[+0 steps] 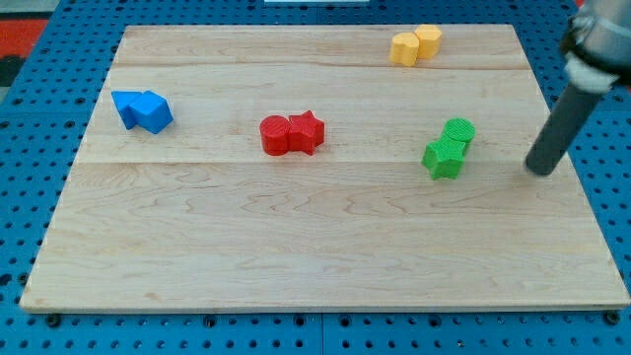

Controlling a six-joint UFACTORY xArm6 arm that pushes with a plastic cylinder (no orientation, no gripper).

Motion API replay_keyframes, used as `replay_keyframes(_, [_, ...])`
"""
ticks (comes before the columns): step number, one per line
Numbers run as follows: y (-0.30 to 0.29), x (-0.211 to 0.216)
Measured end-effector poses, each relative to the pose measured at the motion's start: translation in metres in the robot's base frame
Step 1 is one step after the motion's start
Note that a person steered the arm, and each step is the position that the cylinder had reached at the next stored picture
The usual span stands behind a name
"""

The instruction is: Slide the green star and green circle towards top right

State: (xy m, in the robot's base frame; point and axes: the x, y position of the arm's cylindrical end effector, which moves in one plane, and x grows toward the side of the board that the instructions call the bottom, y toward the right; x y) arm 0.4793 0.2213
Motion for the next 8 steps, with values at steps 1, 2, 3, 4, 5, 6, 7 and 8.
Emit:
replay_keyframes(1, [-0.094, -0.003])
replay_keyframes(2, [-0.122, -0.034])
replay_keyframes(3, [-0.105, -0.045])
replay_keyframes(4, [-0.085, -0.041])
replay_keyframes(5, [-0.066, -0.033])
replay_keyframes(6, [-0.047, -0.033])
replay_keyframes(7, [-0.046, -0.014])
replay_keyframes(8, [-0.026, -0.012])
